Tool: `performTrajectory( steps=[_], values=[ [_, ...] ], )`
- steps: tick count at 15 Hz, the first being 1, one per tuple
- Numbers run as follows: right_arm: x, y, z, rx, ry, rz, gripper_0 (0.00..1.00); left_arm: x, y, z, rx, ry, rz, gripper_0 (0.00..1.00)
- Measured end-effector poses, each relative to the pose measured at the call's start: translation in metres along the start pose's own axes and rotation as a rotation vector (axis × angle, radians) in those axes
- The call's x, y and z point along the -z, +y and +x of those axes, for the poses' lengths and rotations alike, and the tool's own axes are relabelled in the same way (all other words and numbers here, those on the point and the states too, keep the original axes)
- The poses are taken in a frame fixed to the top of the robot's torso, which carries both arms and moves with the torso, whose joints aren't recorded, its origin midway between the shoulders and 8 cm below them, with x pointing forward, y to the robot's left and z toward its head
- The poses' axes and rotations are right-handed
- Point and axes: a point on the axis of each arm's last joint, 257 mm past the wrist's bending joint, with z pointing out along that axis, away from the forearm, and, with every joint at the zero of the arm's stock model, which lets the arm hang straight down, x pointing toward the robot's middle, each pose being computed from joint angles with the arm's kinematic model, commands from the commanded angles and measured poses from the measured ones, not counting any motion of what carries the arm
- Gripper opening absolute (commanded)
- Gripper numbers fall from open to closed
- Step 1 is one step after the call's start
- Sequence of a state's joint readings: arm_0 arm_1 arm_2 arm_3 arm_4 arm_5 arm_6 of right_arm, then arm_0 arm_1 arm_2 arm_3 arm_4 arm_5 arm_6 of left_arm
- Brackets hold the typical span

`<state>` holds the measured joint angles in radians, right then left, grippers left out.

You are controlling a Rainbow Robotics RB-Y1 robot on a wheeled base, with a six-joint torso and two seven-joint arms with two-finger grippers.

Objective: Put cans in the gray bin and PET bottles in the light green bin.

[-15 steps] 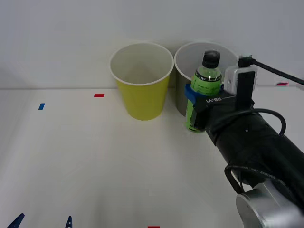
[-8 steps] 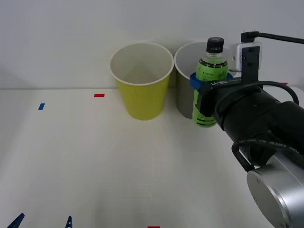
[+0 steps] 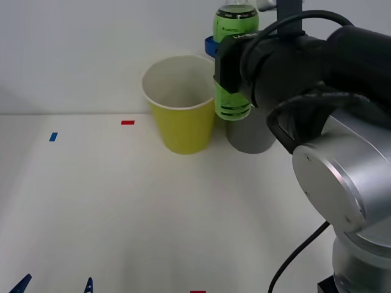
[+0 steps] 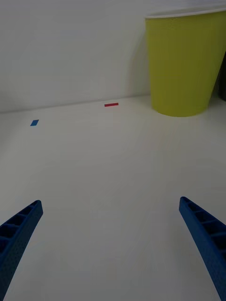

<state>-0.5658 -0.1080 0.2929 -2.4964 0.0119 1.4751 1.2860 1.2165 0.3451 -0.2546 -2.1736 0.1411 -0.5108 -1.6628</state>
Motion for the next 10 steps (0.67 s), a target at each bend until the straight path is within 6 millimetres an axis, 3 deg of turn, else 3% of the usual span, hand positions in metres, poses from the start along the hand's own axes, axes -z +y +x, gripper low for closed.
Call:
performTrajectory(
  steps=[6,10],
  values=[
    [-0.061,0.048,-0.025,-0.016,0.020,-0.178,0.05,0.000,0.000,0.000,0.000,0.000,0.000,1.00],
    [-0.094,0.060,-0.050,0.010,-0.025,-0.221,0.05,0.000,0.000,0.000,0.000,0.000,0.000,1.00]
  ],
)
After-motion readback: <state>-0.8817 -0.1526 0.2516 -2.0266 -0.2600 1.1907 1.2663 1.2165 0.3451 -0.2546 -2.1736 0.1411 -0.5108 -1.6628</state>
